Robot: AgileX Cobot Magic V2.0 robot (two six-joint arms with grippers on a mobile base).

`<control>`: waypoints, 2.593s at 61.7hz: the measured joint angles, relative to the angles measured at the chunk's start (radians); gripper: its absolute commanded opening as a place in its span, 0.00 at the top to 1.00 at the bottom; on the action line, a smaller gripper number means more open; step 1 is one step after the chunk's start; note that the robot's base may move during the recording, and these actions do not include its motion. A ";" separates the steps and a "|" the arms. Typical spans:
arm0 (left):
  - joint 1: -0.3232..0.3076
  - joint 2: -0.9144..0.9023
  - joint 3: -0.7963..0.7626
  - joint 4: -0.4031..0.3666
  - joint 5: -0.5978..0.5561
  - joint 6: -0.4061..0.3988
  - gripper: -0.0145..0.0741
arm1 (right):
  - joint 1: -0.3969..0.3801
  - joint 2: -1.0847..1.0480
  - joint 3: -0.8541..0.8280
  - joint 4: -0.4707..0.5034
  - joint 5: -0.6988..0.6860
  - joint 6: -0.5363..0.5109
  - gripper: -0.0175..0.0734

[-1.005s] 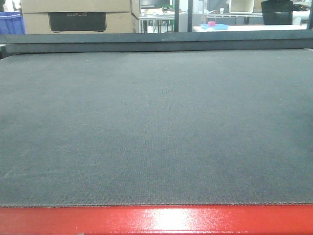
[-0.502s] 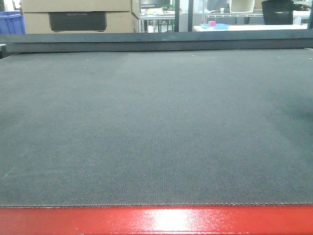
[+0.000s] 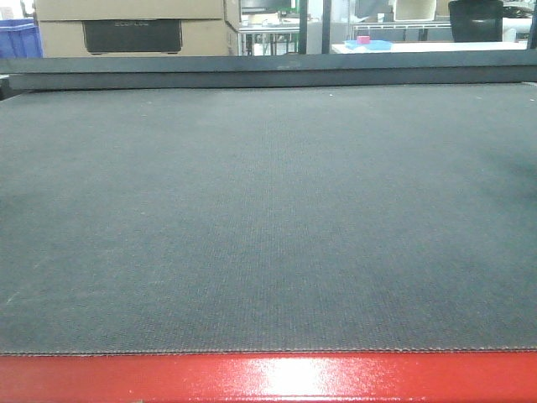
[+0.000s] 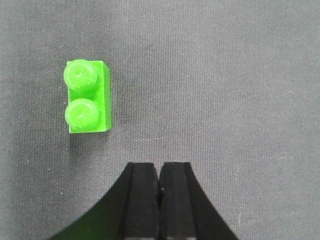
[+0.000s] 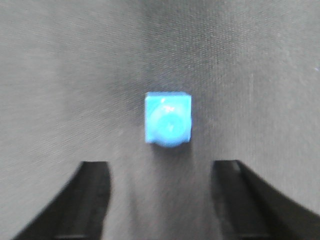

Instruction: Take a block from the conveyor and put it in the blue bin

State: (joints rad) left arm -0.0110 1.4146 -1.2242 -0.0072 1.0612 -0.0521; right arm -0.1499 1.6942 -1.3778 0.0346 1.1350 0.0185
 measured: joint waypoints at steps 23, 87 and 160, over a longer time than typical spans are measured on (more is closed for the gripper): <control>0.000 0.000 0.000 0.000 0.002 0.000 0.96 | 0.000 0.173 0.000 -0.019 -0.091 -0.006 0.49; 0.056 0.287 -0.204 0.167 0.057 -0.026 0.41 | 0.000 0.006 0.002 -0.011 -0.085 -0.008 0.99; 0.100 0.485 -0.198 0.090 0.003 0.052 0.96 | 0.000 0.006 0.006 0.023 -0.104 -0.008 0.99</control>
State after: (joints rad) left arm 0.0893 1.8996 -1.4217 0.0827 1.0637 0.0000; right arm -0.1499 1.6999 -1.3722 0.0579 1.0307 0.0102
